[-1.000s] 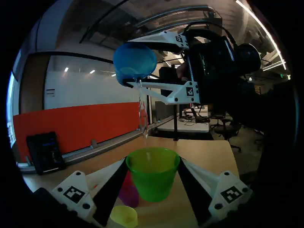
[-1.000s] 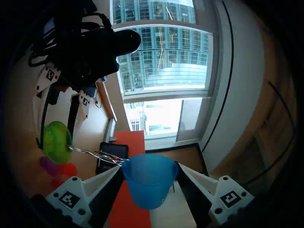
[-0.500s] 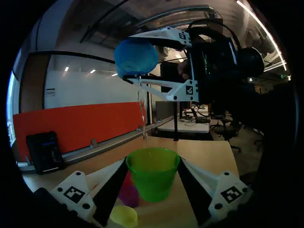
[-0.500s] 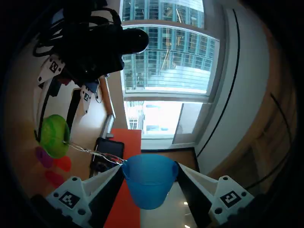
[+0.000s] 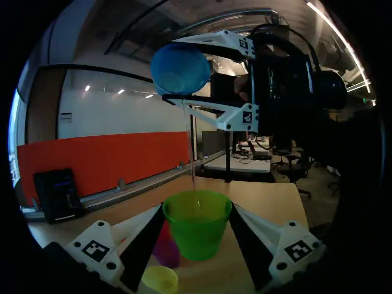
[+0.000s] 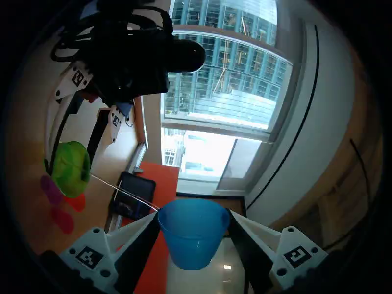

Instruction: Pour water

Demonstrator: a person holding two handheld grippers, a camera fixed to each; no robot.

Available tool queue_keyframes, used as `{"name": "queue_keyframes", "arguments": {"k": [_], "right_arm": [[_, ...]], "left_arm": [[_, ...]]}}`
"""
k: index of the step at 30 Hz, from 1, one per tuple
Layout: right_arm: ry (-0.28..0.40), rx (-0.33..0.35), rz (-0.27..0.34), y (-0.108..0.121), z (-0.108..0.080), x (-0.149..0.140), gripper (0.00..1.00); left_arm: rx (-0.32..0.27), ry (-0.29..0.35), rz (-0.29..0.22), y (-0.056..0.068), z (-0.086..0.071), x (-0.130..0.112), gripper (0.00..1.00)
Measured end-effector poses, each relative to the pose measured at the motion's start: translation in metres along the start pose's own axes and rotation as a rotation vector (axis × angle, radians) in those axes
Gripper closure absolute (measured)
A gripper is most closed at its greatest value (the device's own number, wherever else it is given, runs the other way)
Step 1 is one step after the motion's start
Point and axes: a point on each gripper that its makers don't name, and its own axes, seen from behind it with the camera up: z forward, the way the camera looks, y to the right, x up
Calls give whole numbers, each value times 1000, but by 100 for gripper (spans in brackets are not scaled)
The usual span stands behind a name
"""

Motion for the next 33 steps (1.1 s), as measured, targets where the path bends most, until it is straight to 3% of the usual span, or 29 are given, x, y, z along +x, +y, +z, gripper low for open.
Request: {"name": "queue_keyframes", "arguments": {"k": [9,15,18,27,33], "right_arm": [[9,-5,-22,-2,-2,4,7],[4,-12,65,-3,-4,0,7],[-7,-14,169,-7,-5,-4,7],[-28,1,572,-21,-10,-9,7],[-39,10,810,-29,-15,-8,7]], "left_arm": [[1,3,-5,0,0,0,12],[4,6,-4,0,1,2,12],[7,8,-4,-1,1,4,12],[13,11,4,-1,-1,8,12],[23,15,5,-5,-3,11,12]]}}
